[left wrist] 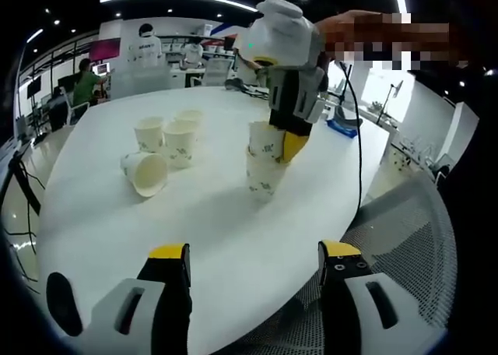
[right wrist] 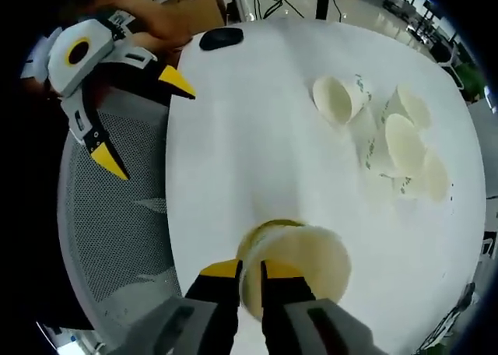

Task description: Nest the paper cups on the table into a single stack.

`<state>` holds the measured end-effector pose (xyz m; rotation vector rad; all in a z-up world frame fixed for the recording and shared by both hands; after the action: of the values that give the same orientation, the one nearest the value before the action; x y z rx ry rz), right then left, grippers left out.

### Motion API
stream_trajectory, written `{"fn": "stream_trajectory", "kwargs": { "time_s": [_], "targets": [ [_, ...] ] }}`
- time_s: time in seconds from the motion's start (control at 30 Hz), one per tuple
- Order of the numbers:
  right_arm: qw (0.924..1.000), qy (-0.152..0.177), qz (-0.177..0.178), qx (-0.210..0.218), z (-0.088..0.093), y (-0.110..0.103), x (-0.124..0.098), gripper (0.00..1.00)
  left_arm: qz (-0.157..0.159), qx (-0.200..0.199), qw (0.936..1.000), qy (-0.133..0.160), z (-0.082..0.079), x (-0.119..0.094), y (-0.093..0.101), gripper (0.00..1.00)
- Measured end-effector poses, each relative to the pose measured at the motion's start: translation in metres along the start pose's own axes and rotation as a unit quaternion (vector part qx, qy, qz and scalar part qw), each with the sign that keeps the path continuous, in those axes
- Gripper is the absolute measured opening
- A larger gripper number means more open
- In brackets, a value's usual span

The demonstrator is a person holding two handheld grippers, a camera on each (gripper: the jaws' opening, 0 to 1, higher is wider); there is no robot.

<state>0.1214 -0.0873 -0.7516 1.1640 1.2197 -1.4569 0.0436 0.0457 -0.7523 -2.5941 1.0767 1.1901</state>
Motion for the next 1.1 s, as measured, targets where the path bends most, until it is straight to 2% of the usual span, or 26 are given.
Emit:
{"fn": "stream_trajectory", "kwargs": {
  "time_s": [0.37, 0.67, 0.77, 0.93, 1.1],
  "targets": [
    [0.9999, 0.009, 0.001, 0.008, 0.0, 0.003, -0.003, 0.08, 0.001, 0.004, 1.0, 0.0, 0.0, 0.002, 0.001, 0.65],
    [0.9989, 0.038, 0.001, 0.028, -0.003, -0.001, -0.022, 0.09, 0.001, 0.007, 1.0, 0.0, 0.001, 0.0, 0.002, 0.65],
    [0.9984, 0.045, 0.009, 0.032, -0.003, 0.001, -0.025, 0.13, 0.0, 0.007, 1.0, 0.0, 0.001, 0.0, 0.002, 0.65],
    [0.9966, 0.065, 0.03, 0.041, -0.005, 0.009, -0.029, 0.28, 0.001, 0.008, 1.0, -0.001, 0.001, 0.0, 0.002, 0.65],
    [0.9898, 0.109, 0.042, 0.082, -0.003, 0.017, -0.037, 0.32, 0.001, 0.011, 0.9999, -0.003, 0.001, 0.0, 0.004, 0.65]
  ]
}}
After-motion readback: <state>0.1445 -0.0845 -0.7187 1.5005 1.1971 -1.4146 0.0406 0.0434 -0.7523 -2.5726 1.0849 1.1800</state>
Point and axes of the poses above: the point that each gripper's makers call its tool centre point, and the gripper's own axes: x roughly forward along the fingers, y roughly to its right, z roughly out of its underside, the point moved 2 cm from there along -x, roughly backward along the fingers, and after that the axes turned 10 degrees about -y, right-handed, at the moved point
